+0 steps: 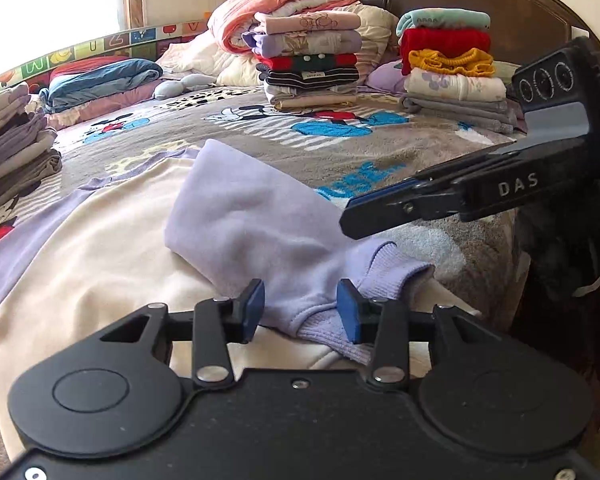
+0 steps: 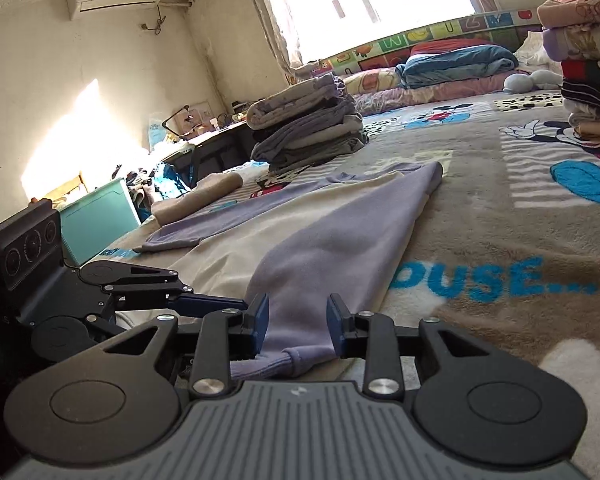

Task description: Fold clothes

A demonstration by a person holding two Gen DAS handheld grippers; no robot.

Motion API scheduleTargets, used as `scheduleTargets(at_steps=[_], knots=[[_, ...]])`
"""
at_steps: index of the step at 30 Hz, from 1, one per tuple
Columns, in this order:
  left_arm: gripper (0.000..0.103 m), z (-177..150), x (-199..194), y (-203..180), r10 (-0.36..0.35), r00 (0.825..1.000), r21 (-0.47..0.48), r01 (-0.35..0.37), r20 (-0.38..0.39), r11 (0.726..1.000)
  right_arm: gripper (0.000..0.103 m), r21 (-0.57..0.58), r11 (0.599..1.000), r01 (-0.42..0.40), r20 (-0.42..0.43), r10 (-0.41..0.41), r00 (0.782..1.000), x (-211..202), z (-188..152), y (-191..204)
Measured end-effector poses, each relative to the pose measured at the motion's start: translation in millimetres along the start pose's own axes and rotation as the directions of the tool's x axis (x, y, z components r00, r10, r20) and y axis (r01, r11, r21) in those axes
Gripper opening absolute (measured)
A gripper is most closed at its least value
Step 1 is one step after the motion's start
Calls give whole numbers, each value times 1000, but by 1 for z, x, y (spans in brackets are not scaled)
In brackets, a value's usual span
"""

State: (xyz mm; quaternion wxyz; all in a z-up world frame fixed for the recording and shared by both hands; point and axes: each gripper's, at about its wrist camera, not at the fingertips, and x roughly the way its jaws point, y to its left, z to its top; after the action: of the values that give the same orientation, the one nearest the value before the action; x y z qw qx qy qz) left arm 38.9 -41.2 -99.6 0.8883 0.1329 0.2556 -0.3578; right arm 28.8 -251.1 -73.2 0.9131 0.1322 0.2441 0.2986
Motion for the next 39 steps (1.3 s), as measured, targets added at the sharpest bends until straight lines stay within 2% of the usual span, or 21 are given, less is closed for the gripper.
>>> scheduleTargets(at_steps=[2,4,7,11,13,14,16,18,19,20,21,22,24,27,28,31,33,35,39], knots=[[38,-2,-2,-1,0,1000,2,0,-17,1000,37,-55,997,48,-98,-53,994,9,-8,4],[39,-2,-9,6,-7,1000,-42,7,-14,999,38,-92,993,68,-75,-75,994,7,-8,14],[37,1,-26,14,65,997,-78,-62,35,995,39,-170,983,72,-21,-77,997,2,-3,33],[35,20,-34,26,140,984,-171,-119,113,978,39,-240,967,81,-36,-93,995,10,-4,41],[33,36,-27,28,158,979,-172,-136,125,976,39,-227,969,94,-45,-107,993,15,-4,36],[28,47,-17,29,160,981,-146,-143,110,979,39,-220,970,101,-48,-114,992,17,-4,34],[25,64,6,31,157,984,-115,-147,85,982,39,-197,974,116,-36,-125,991,17,1,27],[22,73,31,37,153,987,-109,-147,54,983,48,-172,979,108,-46,-118,992,21,3,17],[21,73,42,40,159,987,-107,-155,28,982,49,-159,982,103,-53,-113,992,23,5,12],[21,72,60,46,162,986,-105,-164,-31,981,49,-148,984,100,-58,-109,992,27,6,7],[20,68,74,50,185,978,-97,-195,-101,976,49,-137,986,96,-63,-106,992,32,6,3],[20,62,85,54,228,961,-79,-243,-156,967,49,-132,988,83,-63,-92,994,36,8,0],[19,58,80,60,248,958,-117,-265,-144,957,49,-146,987,68,-56,-76,995,43,12,-1],[18,61,70,61,251,960,-106,-264,-126,959,49,-156,986,50,-66,-61,996,47,14,0],[18,64,64,60,233,968,-104,-243,-98,965,49,-169,984,54,-72,-67,995,47,15,1],[18,87,65,56,249,965,-52,-254,-81,966,49,-208,976,68,-84,-87,993,44,18,7],[18,105,72,50,211,975,-25,-213,-65,977,49,-231,971,55,-78,-75,994,40,18,11],[18,120,91,40,190,979,31,-188,-74,982,49,-253,967,41,-82,-63,995,39,16,14],[18,129,149,38,190,968,94,-176,-166,980,49,-283,959,-11,-118,-23,993,41,12,23]])
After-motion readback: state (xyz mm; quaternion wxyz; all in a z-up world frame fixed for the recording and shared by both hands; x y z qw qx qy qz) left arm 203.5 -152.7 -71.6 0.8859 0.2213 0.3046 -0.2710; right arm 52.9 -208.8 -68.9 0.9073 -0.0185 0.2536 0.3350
